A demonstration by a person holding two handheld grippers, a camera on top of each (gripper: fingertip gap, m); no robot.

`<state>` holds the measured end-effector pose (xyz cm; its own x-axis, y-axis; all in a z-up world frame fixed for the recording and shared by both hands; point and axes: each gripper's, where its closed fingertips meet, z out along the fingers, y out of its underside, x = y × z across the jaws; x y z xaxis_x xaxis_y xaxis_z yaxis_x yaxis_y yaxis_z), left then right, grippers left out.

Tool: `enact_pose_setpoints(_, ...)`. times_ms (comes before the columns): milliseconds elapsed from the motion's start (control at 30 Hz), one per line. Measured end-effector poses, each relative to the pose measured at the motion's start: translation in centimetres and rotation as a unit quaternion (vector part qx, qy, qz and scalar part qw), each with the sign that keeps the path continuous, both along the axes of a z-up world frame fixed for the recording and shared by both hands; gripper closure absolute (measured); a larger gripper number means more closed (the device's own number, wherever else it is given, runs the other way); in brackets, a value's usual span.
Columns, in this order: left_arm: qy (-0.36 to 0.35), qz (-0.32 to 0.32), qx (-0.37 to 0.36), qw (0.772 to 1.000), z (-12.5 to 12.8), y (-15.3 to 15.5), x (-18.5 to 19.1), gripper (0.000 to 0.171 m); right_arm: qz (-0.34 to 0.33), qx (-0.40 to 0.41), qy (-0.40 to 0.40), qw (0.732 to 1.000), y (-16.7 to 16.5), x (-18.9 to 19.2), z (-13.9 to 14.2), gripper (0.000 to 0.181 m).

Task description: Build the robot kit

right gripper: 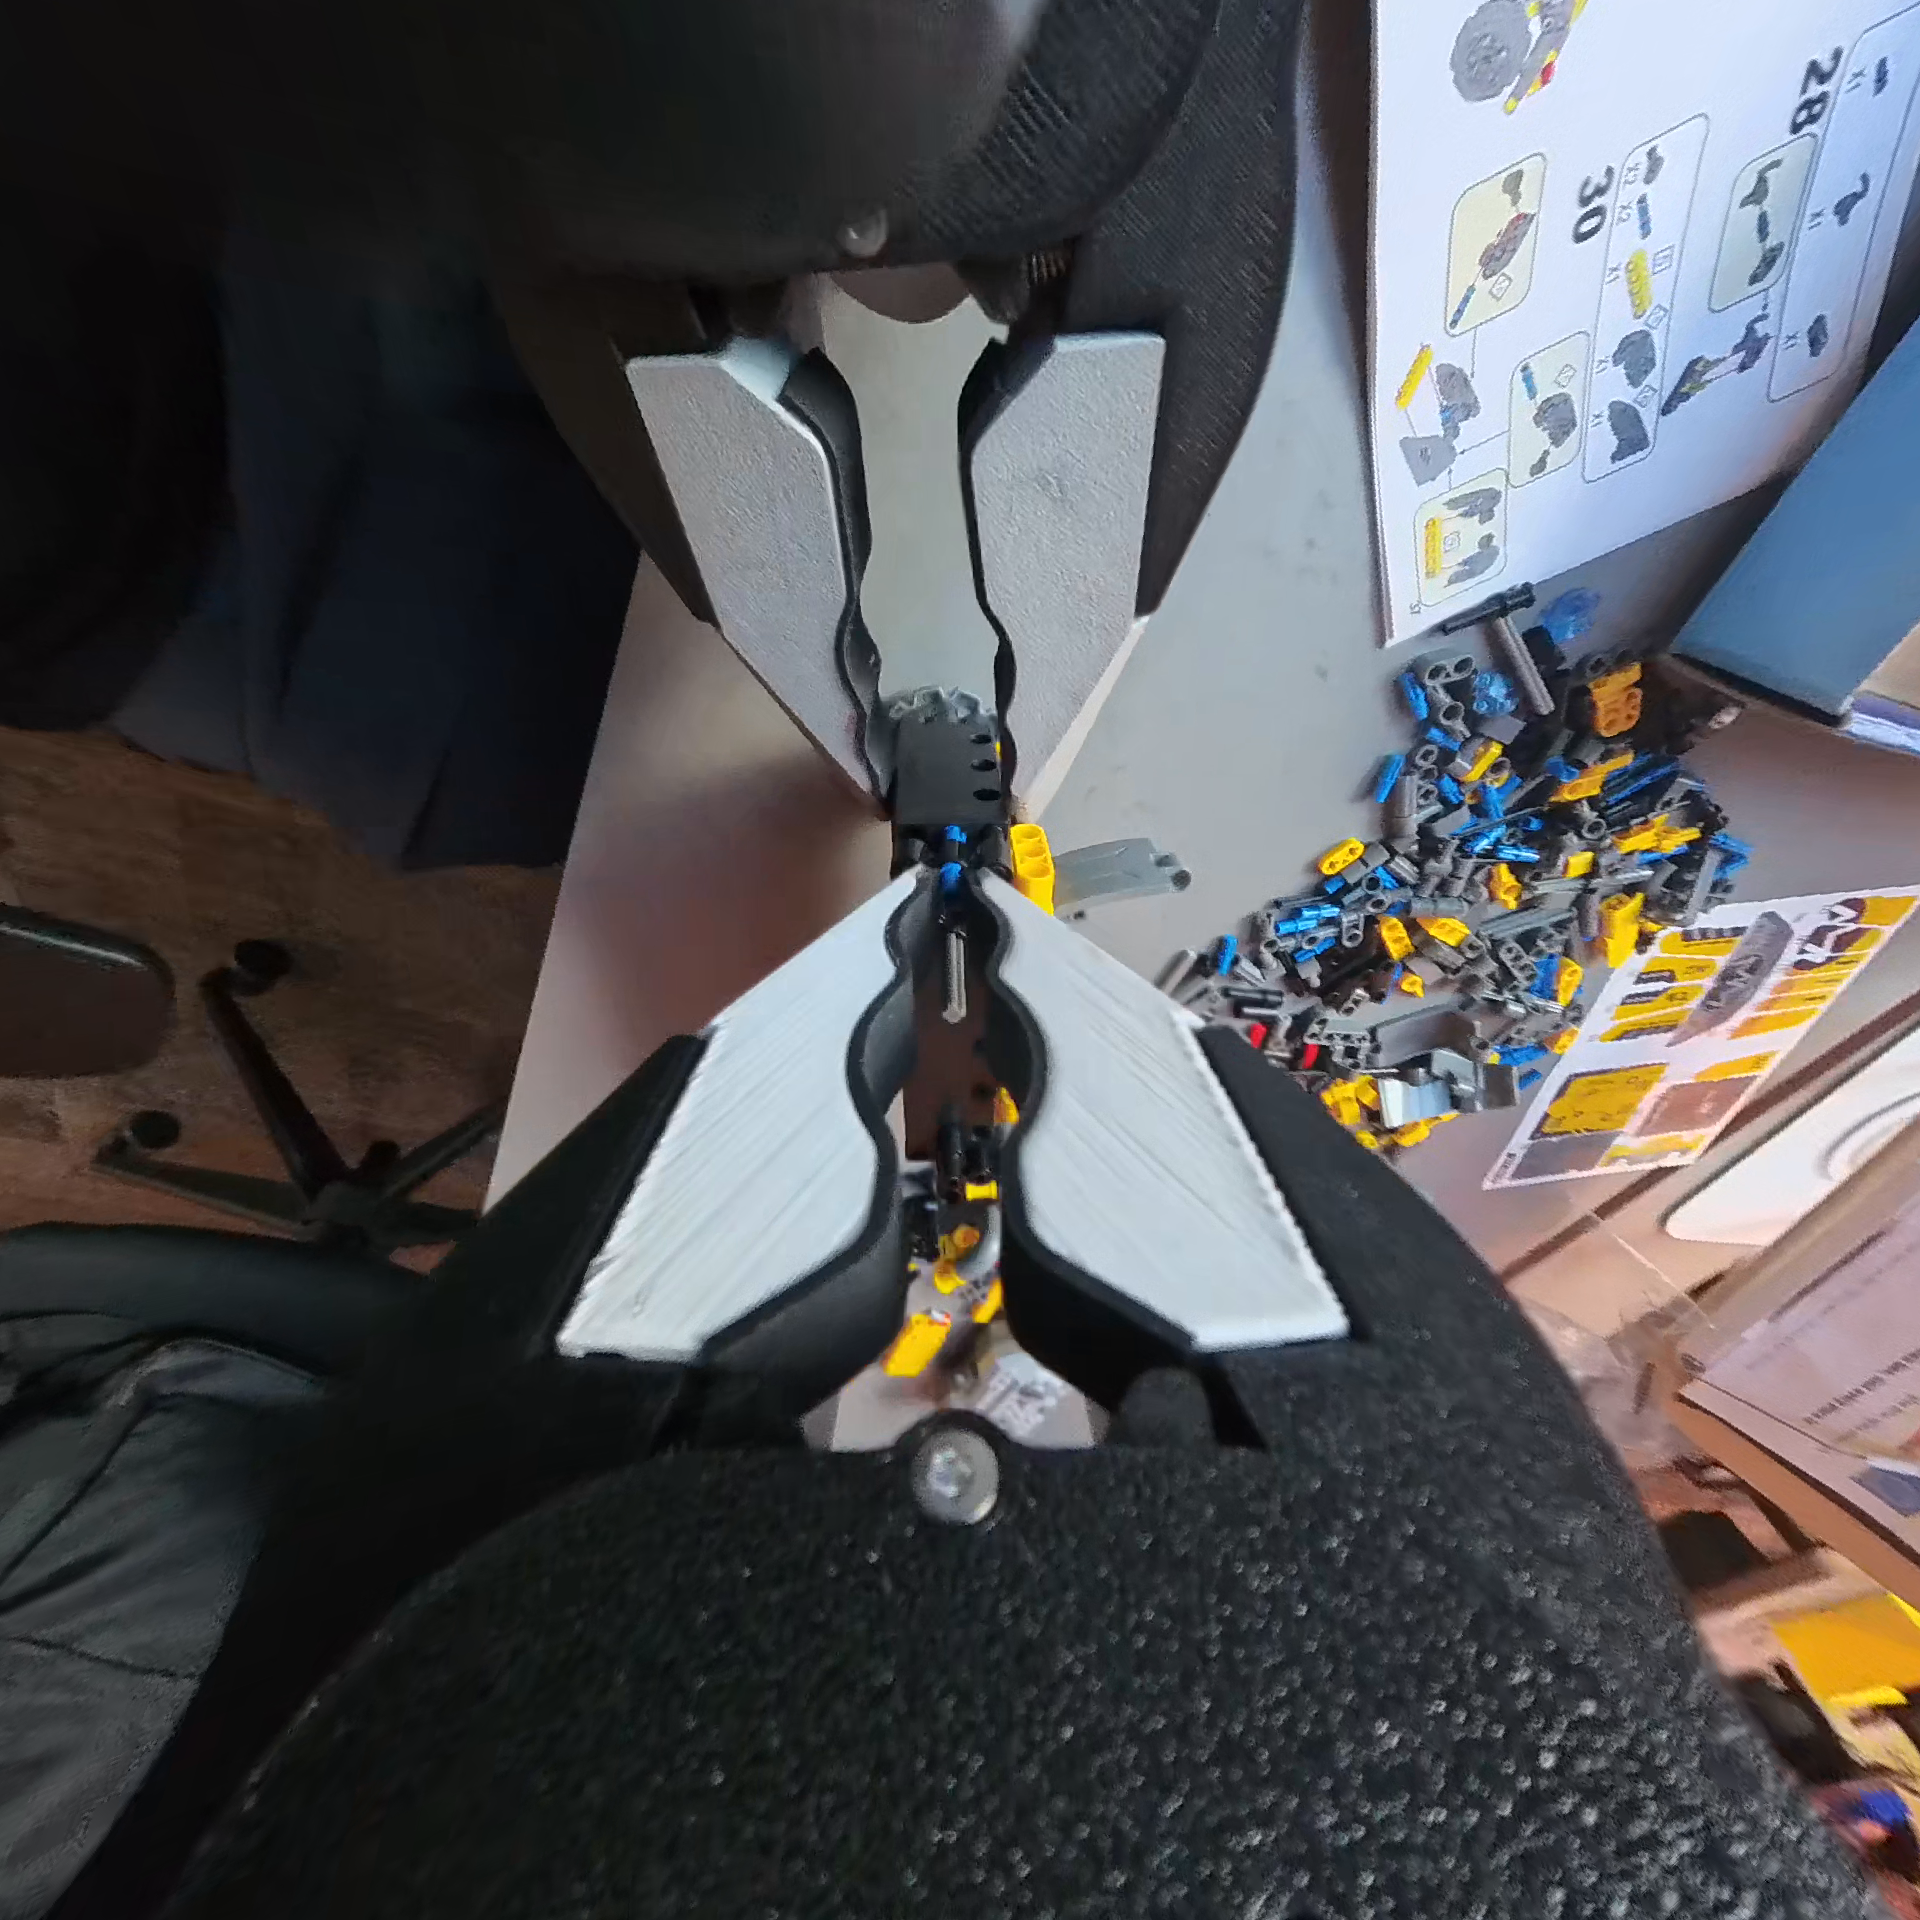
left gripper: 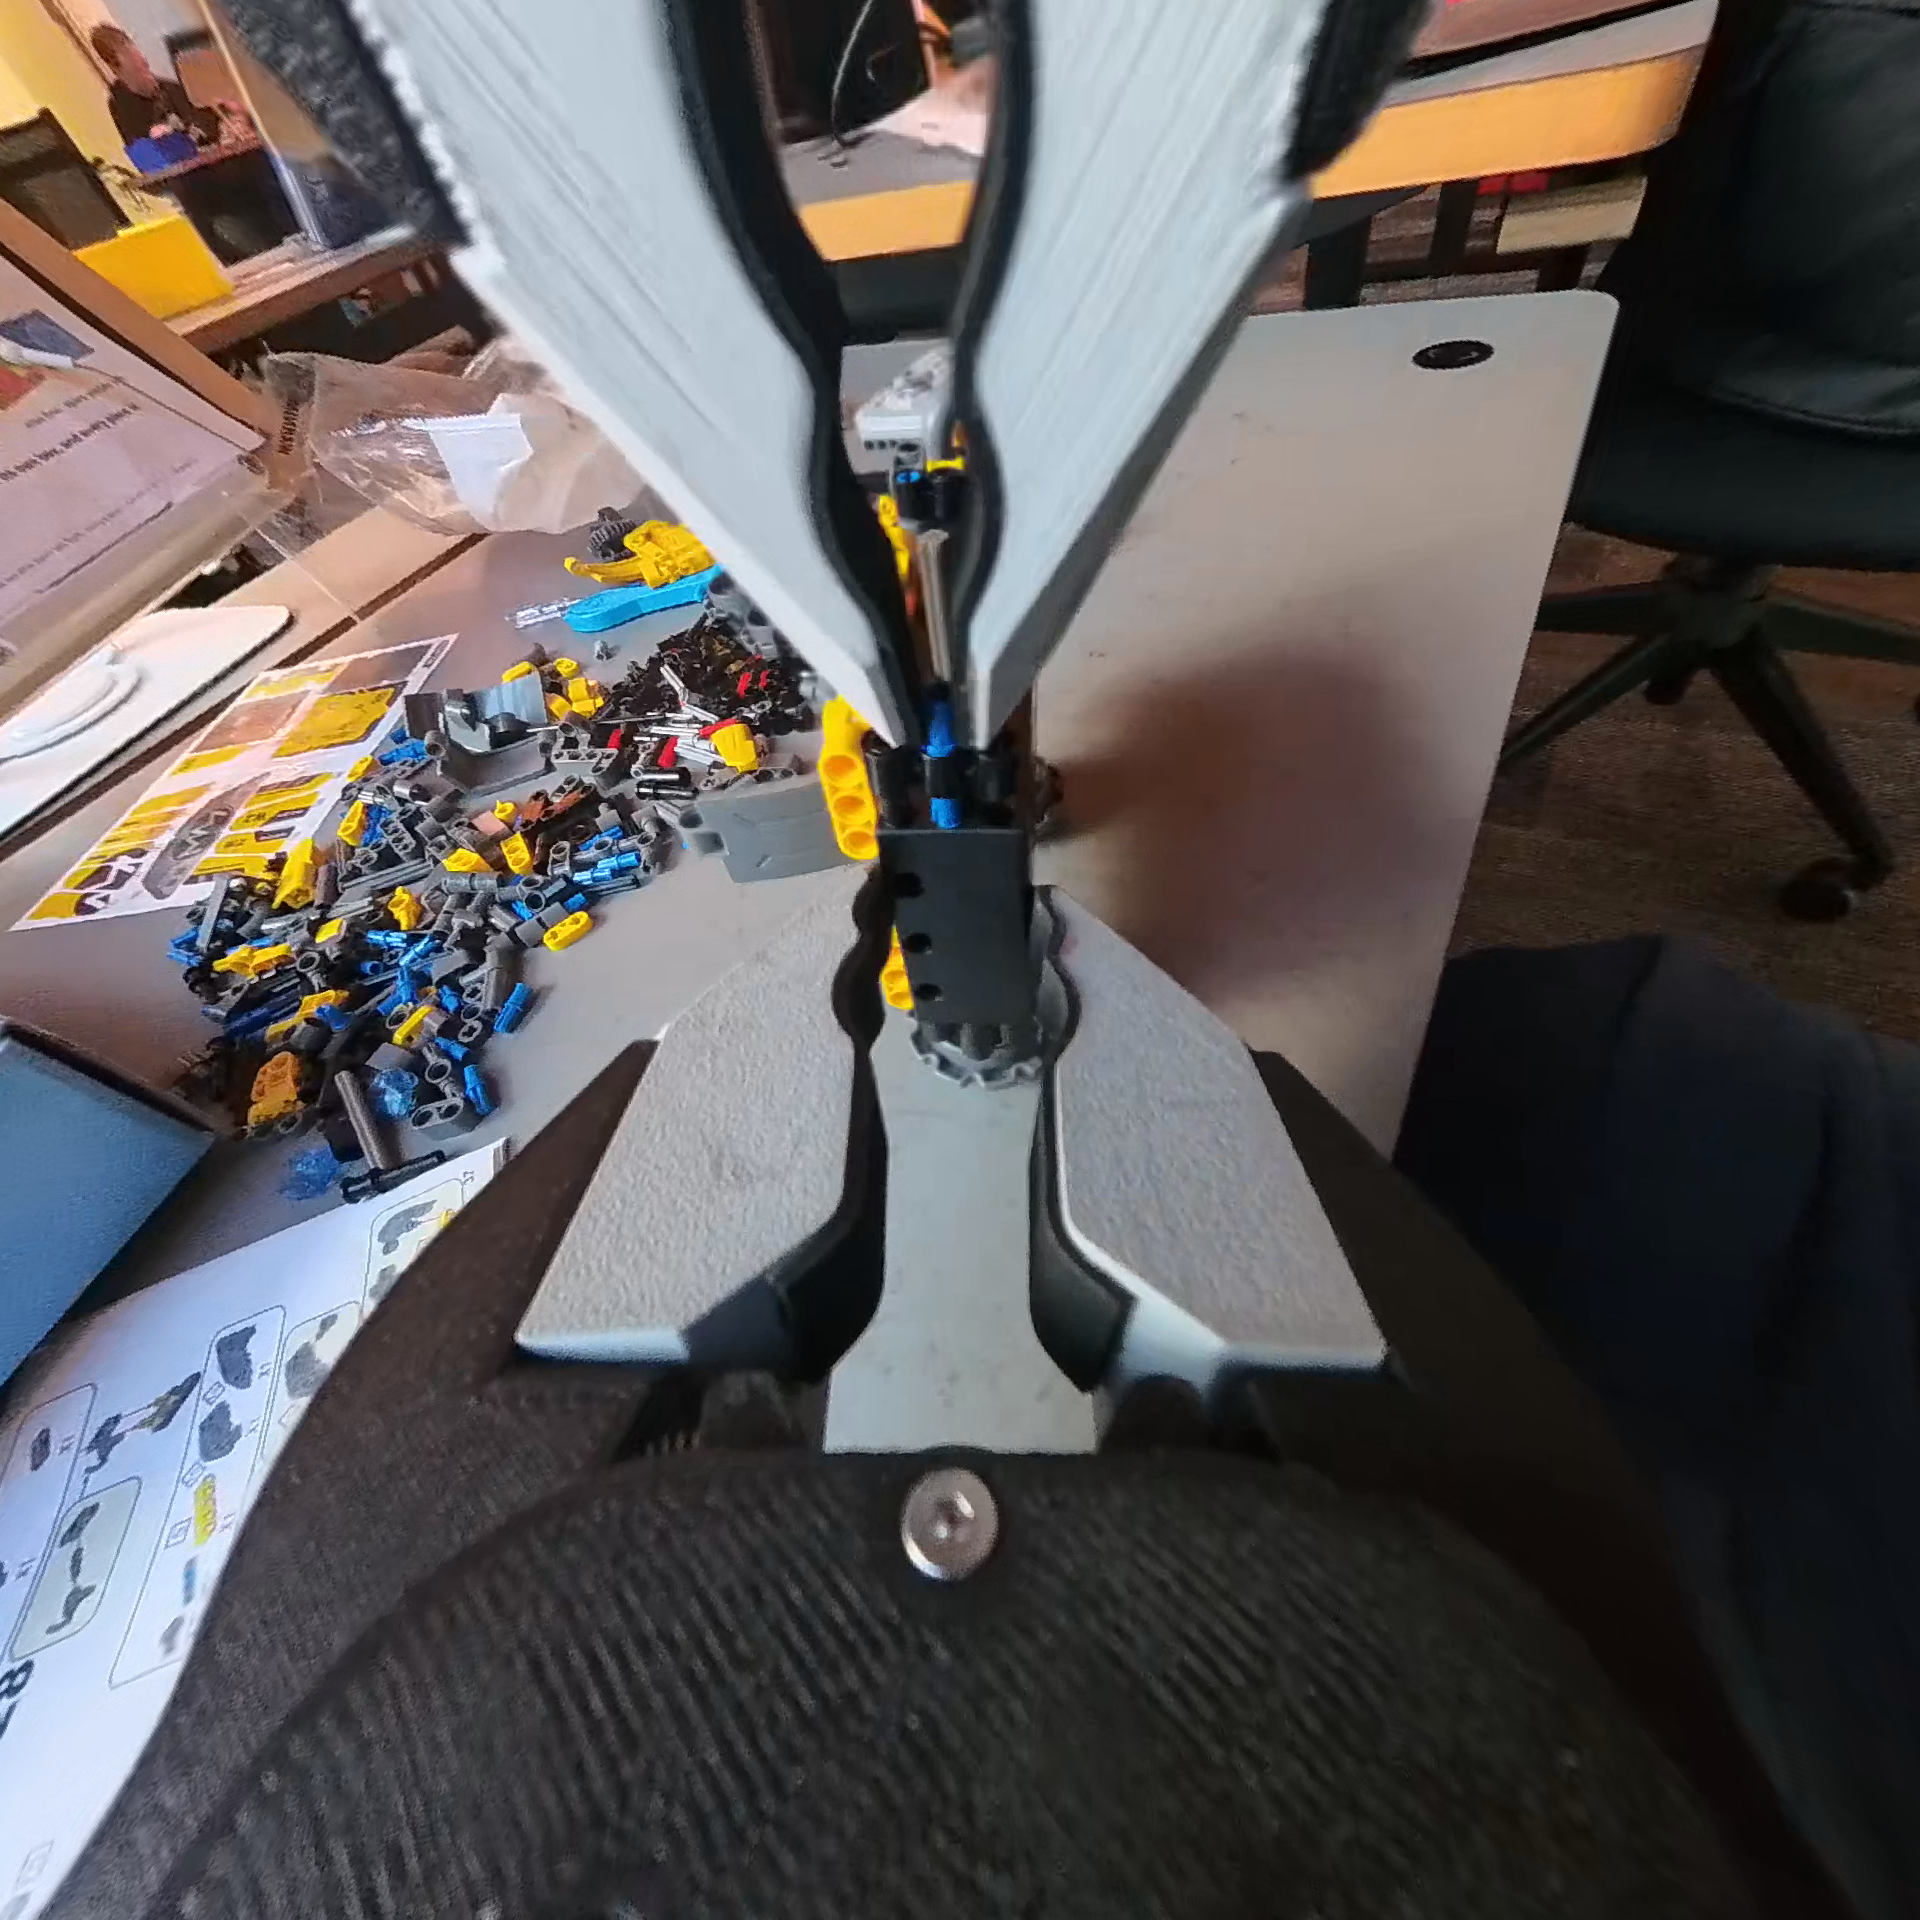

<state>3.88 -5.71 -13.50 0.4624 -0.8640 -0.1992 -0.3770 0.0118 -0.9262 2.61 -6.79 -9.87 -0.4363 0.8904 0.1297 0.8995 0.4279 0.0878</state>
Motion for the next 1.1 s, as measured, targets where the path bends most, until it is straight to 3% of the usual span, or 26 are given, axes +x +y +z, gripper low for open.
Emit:
enact_pose_setpoints(400, -0.005, 0.0, -0.016, 1.0, -0.1, 0.4, -0.2, 0.149, 0.012, 0.042, 0.009, 0.999, 0.5, -0.1, 0.1, 0.174)
enact_pose_setpoints(833, -0.005, 0.0, -0.024, 1.0, -0.2, 0.4, -0.1, 0.149, -0.065, -0.033, 0.004, 0.997, 0.3, -0.1, -0.2, 0.178)
enact_pose_setpoints(1100, 0.007, -0.01, -0.026, 1.0, -0.5, 0.3, 0.3, 0.149, -0.042, -0.053, -0.026, 0.997, -0.5, -0.9, -1.0, 0.178)
